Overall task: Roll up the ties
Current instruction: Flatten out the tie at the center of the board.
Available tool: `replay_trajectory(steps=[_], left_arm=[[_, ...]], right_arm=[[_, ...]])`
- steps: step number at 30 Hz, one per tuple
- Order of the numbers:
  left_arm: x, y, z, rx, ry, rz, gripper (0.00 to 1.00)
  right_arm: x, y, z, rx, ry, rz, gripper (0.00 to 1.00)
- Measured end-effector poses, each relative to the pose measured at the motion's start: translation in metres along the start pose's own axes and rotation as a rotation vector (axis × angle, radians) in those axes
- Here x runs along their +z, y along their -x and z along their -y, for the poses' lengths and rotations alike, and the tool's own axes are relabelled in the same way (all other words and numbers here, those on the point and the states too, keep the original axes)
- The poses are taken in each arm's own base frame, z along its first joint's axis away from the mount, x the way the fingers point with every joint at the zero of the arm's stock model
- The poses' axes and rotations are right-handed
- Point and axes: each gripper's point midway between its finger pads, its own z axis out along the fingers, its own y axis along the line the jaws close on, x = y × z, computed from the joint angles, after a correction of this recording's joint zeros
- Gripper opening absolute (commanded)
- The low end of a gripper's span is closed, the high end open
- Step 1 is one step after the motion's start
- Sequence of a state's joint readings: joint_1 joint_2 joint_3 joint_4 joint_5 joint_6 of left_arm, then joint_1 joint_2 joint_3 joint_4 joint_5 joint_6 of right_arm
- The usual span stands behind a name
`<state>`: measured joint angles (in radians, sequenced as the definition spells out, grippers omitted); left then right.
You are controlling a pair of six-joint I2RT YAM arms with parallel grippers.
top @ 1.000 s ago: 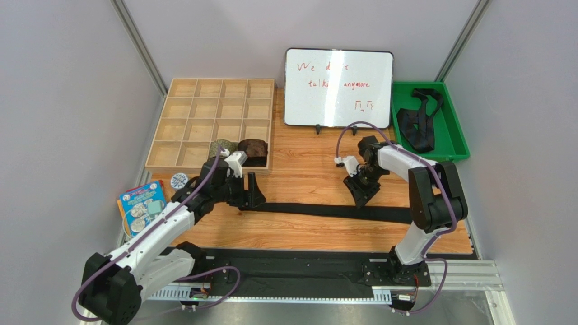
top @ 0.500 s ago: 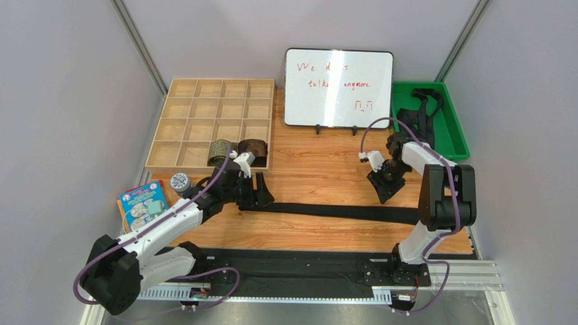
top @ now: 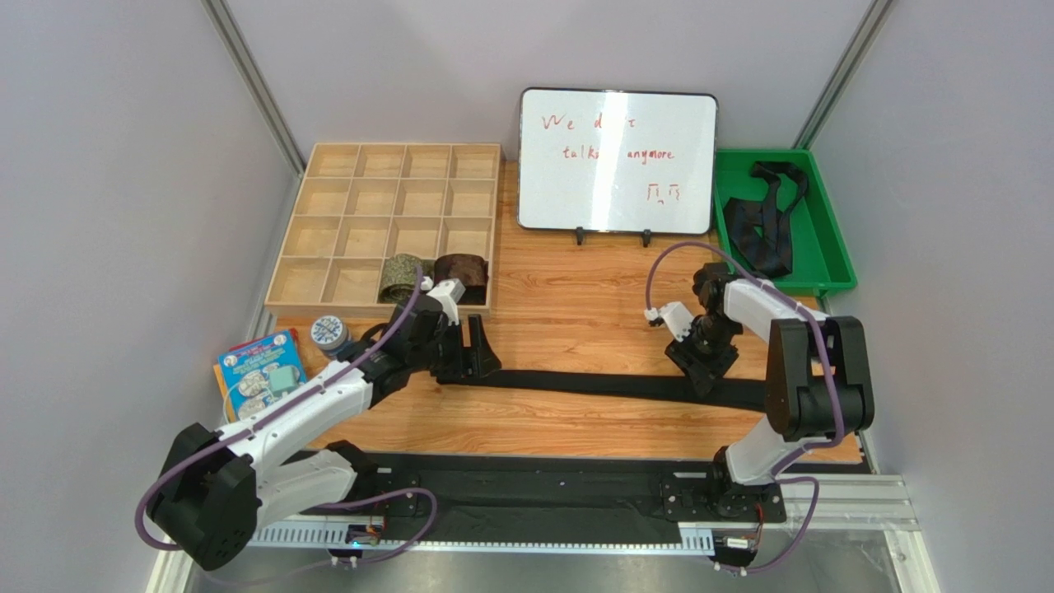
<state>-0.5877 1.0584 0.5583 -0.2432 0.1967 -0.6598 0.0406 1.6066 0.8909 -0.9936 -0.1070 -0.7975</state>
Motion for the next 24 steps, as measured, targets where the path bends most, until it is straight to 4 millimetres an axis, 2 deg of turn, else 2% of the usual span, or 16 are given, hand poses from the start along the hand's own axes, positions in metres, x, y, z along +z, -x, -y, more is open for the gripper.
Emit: replay_trajectory(steps=[5,13,19,24], left_arm=[[0.006,-0.004,-0.007,0.003,0.028,-0.020,0.78],[0.030,-0.014,-0.022,0.020,0.082,-0.085,0.74],[0.035,0.006,-0.010,0.041,0.062,-0.055,0.75],[0.030,0.013,-0.004,0.036,0.044,-0.031,0.75]], right_arm=[[0.000,-0.005,0.015,0.039,-0.028,-0.055,0.43],[-0.007,-0.031,0.063,0.200,-0.046,-0.095,0.44],[-0.012,-0.042,0.091,0.191,-0.061,-0.134,0.45],[-0.015,-0.042,0.101,0.150,-0.068,-0.126,0.57]])
